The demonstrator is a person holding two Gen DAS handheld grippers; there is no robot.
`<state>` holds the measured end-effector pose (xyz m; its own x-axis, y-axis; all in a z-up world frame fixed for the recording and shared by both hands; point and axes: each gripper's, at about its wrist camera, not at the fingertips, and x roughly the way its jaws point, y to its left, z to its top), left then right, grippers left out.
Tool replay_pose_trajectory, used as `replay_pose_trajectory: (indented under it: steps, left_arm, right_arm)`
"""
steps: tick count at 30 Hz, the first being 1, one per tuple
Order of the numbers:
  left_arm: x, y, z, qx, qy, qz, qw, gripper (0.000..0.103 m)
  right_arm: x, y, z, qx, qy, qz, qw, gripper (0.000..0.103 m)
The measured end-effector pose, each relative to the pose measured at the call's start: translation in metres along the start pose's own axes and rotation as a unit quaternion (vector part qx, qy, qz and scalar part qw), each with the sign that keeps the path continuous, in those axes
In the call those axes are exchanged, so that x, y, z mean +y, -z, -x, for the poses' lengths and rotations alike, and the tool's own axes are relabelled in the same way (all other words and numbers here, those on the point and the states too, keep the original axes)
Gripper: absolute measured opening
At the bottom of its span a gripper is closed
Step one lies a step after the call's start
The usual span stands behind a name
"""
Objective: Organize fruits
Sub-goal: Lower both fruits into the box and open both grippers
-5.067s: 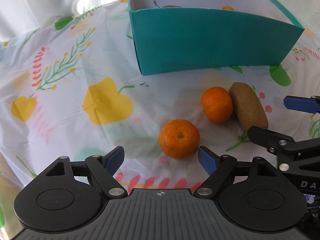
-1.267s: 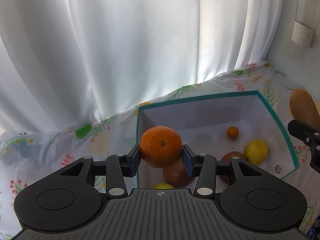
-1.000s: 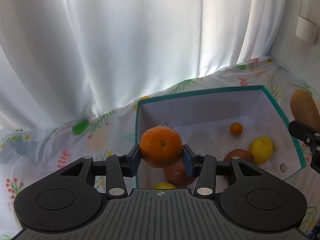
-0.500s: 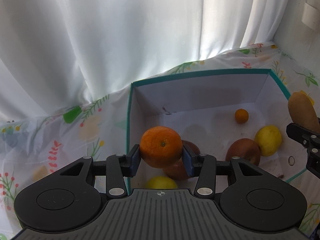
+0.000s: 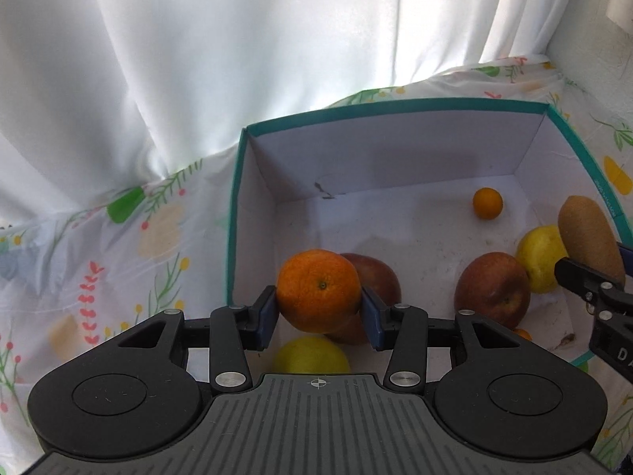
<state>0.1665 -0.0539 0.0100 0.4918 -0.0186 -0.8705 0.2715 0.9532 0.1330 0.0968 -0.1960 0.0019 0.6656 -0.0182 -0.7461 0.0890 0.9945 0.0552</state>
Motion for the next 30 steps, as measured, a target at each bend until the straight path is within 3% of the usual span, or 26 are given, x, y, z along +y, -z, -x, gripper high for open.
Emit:
replay_pose_trajectory:
  steps: [11,12,14,18,20,30]
  left_arm:
    - [0.000,0.000,-0.015,0.023,0.004,0.001,0.9997,0.051]
    - [0.000,0.000,-0.016,0.024,0.002,0.000,0.9997,0.052]
    - [0.000,0.000,-0.015,0.021,-0.002,-0.005,0.9998,0.066]
    - [0.001,0.000,-0.010,0.018,0.012,0.001,0.9998,0.074]
    - [0.000,0.000,-0.006,0.014,0.013,0.000,0.9998,0.080]
    - [0.000,0.005,0.003,0.009,0.007,-0.004,0.9999,0.081]
  right_arm:
    - [0.005,0.003,-0.016,0.023,0.006,0.013,1.000,0.042]
    - [0.007,0.002,-0.015,0.020,0.007,0.018,1.000,0.048]
    - [0.010,0.000,-0.011,0.012,0.012,0.027,1.000,0.056]
    - [0.013,-0.002,-0.008,0.007,0.025,0.030,0.999,0.071]
    - [0.013,-0.002,-0.007,0.008,0.026,0.027,0.999,0.073]
    - [0.012,-0.001,0.005,0.000,0.040,0.023,0.999,0.083]
